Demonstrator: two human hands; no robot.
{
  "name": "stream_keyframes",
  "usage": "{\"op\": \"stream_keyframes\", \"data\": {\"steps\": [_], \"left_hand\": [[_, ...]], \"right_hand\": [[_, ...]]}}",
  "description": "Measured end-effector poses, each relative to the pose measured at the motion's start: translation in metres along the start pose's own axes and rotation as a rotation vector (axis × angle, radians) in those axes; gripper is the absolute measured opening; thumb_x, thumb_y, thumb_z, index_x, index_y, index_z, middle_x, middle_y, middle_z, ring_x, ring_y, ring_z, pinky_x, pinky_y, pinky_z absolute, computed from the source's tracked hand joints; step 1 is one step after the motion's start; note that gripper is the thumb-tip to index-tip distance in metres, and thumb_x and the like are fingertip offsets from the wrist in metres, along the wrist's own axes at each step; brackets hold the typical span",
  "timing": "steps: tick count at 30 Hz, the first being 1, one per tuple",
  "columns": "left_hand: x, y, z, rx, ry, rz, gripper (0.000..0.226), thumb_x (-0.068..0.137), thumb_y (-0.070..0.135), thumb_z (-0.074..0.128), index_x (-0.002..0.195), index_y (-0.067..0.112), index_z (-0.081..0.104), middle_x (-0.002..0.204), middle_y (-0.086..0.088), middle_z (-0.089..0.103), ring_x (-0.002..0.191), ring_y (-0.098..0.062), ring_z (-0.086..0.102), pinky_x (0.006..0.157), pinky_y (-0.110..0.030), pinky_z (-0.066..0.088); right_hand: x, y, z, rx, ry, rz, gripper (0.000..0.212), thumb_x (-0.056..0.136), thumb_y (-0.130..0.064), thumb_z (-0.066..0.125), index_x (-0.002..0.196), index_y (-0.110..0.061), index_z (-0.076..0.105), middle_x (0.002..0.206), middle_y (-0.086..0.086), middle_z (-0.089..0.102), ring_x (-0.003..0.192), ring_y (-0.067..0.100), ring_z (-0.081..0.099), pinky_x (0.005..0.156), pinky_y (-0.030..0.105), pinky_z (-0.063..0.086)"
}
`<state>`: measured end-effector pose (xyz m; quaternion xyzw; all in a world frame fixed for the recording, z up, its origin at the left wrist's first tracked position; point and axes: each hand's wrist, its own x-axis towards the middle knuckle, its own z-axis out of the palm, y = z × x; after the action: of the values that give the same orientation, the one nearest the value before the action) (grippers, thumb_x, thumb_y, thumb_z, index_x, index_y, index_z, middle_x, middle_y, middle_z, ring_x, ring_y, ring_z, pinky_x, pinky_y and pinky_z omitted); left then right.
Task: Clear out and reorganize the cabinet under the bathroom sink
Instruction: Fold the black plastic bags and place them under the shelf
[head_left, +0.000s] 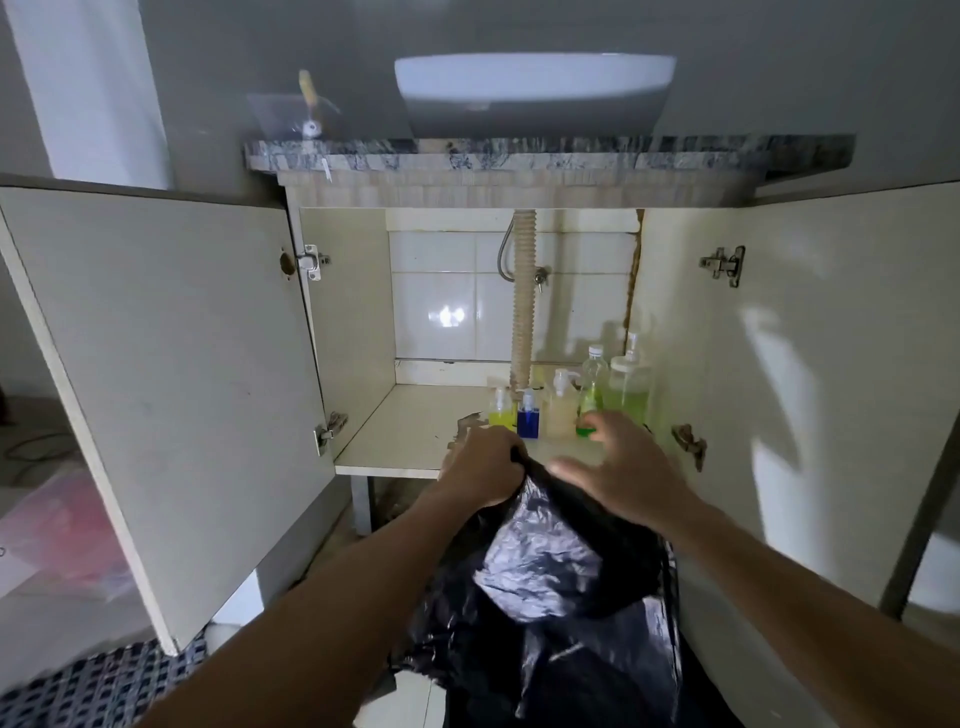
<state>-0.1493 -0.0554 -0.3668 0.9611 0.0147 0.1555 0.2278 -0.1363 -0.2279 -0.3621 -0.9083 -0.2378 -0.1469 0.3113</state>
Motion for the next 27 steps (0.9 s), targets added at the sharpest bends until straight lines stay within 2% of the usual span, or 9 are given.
{"op": "stream_keyframes", "data": {"steps": [2, 4, 7, 11, 14, 18, 20, 24, 27], "left_hand": [[-0.001, 0.003, -0.001, 0.039, 0.009, 0.003, 0.028, 0.083, 0.013, 0.052, 0.097, 0.025, 0.072, 0.105, -0.004, 0.067, 0.093, -0.025, 0.063, 0.078, -0.034, 0.051], [-0.003, 0.004, -0.001, 0.067, 0.0, 0.023, 0.027, 0.084, 0.013, 0.051, 0.099, 0.023, 0.071, 0.106, -0.004, 0.067, 0.094, -0.027, 0.063, 0.079, -0.035, 0.052], [-0.006, 0.004, 0.001, 0.2, -0.016, 0.101, 0.022, 0.087, 0.019, 0.054, 0.104, 0.022, 0.068, 0.107, -0.006, 0.065, 0.095, -0.029, 0.063, 0.079, -0.036, 0.051], [-0.01, -0.008, 0.006, 0.375, -0.023, 0.163, 0.023, 0.088, 0.018, 0.056, 0.111, 0.023, 0.061, 0.108, -0.006, 0.062, 0.099, -0.029, 0.061, 0.076, -0.034, 0.045], [-0.011, -0.023, 0.005, 0.385, -0.016, 0.071, 0.028, 0.089, 0.013, 0.054, 0.113, 0.024, 0.062, 0.106, -0.004, 0.064, 0.098, -0.026, 0.062, 0.078, -0.035, 0.047], [-0.008, -0.034, -0.008, 0.261, -0.002, -0.072, 0.027, 0.089, 0.009, 0.054, 0.111, 0.018, 0.066, 0.106, -0.005, 0.066, 0.092, -0.021, 0.061, 0.075, -0.031, 0.046], [-0.004, -0.036, -0.014, 0.187, -0.024, -0.092, 0.027, 0.088, 0.009, 0.055, 0.111, 0.018, 0.068, 0.108, -0.005, 0.068, 0.093, -0.02, 0.061, 0.078, -0.031, 0.049], [0.001, -0.024, -0.016, 0.099, -0.056, -0.05, 0.028, 0.088, 0.009, 0.053, 0.11, 0.013, 0.07, 0.11, -0.008, 0.068, 0.097, -0.023, 0.061, 0.075, -0.028, 0.047], [0.006, -0.011, -0.014, 0.043, -0.02, -0.027, 0.026, 0.088, 0.014, 0.051, 0.104, 0.013, 0.072, 0.109, -0.008, 0.065, 0.095, -0.023, 0.061, 0.078, -0.031, 0.05]], "right_hand": [[-0.009, -0.013, 0.021, -0.158, -0.124, -0.104, 0.071, 0.071, -0.062, 0.064, 0.124, -0.016, 0.048, 0.12, -0.004, 0.053, 0.105, 0.014, 0.053, 0.102, 0.041, 0.041], [-0.016, -0.016, 0.038, -0.361, -0.156, -0.147, 0.046, 0.079, -0.053, 0.059, 0.105, -0.017, 0.048, 0.098, -0.004, 0.052, 0.09, 0.015, 0.051, 0.098, 0.038, 0.04], [-0.011, -0.008, 0.043, -0.429, -0.079, -0.135, 0.006, 0.089, -0.022, 0.048, 0.088, -0.016, 0.047, 0.076, 0.001, 0.05, 0.089, 0.026, 0.059, 0.077, 0.029, 0.036], [0.007, 0.013, 0.031, -0.228, -0.064, 0.016, 0.013, 0.083, -0.005, 0.048, 0.074, -0.012, 0.054, 0.071, 0.007, 0.057, 0.073, 0.028, 0.06, 0.061, 0.031, 0.044], [0.011, 0.022, 0.022, -0.144, -0.097, 0.021, 0.022, 0.085, 0.0, 0.048, 0.066, -0.01, 0.048, 0.061, 0.003, 0.049, 0.064, 0.022, 0.052, 0.051, 0.021, 0.034], [0.011, 0.034, 0.01, -0.261, -0.106, -0.012, 0.021, 0.091, -0.012, 0.047, 0.071, -0.007, 0.05, 0.066, 0.006, 0.055, 0.068, 0.026, 0.057, 0.06, 0.03, 0.039], [0.01, 0.035, 0.001, -0.394, -0.14, 0.04, 0.027, 0.092, -0.015, 0.046, 0.066, -0.015, 0.04, 0.068, -0.001, 0.05, 0.076, 0.025, 0.055, 0.069, 0.027, 0.036], [0.007, 0.024, -0.019, -0.448, -0.238, 0.234, 0.012, 0.086, -0.018, 0.052, 0.093, -0.018, 0.042, 0.11, 0.003, 0.057, 0.102, 0.022, 0.051, 0.089, 0.033, 0.035], [0.004, 0.007, -0.012, -0.206, -0.259, 0.206, 0.072, 0.079, -0.031, 0.068, 0.139, -0.017, 0.03, 0.132, 0.002, 0.048, 0.127, 0.022, 0.044, 0.109, 0.046, 0.029]]}}
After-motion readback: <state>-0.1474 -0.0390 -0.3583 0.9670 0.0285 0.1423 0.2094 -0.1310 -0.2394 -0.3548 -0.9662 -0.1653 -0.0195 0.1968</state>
